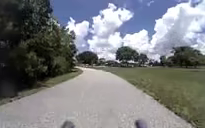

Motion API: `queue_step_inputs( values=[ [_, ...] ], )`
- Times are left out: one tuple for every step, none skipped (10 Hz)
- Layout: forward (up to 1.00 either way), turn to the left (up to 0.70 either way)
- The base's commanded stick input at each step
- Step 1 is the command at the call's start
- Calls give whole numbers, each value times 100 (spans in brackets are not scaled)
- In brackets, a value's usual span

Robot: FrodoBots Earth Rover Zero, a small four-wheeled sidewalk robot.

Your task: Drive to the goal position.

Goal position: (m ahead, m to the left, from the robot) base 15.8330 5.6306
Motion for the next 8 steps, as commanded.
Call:
queue_step_inputs(
  values=[
    [50,0],
    [50,0],
    [50,0],
    [50,0],
    [50,0],
    [50,11],
    [50,25],
    [50,18]
  ],
)
